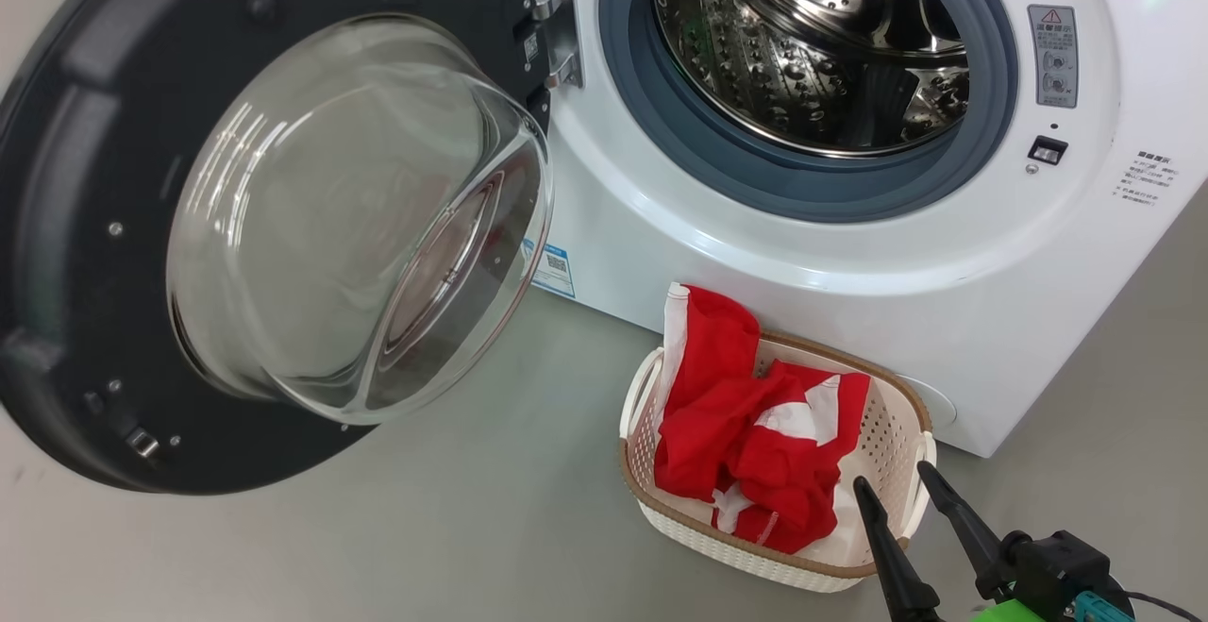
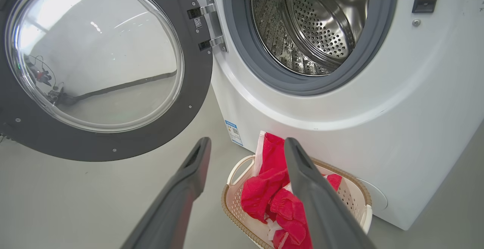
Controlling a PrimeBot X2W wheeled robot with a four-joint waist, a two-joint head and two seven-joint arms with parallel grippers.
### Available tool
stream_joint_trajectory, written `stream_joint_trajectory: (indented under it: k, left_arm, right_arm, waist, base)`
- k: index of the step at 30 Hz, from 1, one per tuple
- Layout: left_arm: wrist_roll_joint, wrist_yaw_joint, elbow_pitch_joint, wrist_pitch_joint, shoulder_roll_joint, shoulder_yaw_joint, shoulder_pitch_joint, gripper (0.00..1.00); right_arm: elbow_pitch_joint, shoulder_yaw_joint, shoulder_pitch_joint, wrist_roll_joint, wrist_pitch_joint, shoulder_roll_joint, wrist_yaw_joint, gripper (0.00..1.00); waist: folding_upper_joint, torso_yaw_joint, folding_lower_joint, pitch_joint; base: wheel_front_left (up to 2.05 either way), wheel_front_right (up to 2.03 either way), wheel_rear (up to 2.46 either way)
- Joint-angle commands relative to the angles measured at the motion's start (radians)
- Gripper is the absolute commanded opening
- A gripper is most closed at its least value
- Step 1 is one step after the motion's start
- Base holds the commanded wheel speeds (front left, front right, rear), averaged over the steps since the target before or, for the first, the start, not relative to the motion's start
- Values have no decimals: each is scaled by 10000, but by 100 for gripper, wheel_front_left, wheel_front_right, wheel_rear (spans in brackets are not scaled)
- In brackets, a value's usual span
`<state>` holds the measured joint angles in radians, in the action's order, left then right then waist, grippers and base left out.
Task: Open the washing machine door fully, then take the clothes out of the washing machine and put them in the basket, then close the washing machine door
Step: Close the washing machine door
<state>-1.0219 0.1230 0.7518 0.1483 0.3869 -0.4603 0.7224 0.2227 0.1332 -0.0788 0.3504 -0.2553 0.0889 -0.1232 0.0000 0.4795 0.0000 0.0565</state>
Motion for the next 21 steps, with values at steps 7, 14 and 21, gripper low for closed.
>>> stream_joint_trajectory:
  k: [7, 14, 21]
  left_arm:
    - [-334, 65, 1322, 2880, 1358, 790, 779, 0]
    - [-1437, 74, 199, 5269, 1542, 2023, 183, 0]
    - [-2657, 75, -1758, 6871, 1731, 2908, -907, 0]
  right_arm:
    - [-295, 181, 106, -134, -65, 49, -75, 100]
    - [-290, 186, 95, -125, -65, 68, -75, 100]
    - [-285, 153, 56, -116, -65, 34, -75, 100]
  waist:
    - [0, -26, 0, 119]
    - [0, -96, 0, 76]
    - [0, -186, 0, -17]
  base:
    - [0, 0, 0]
    - [0, 0, 0]
    - [0, 0, 0]
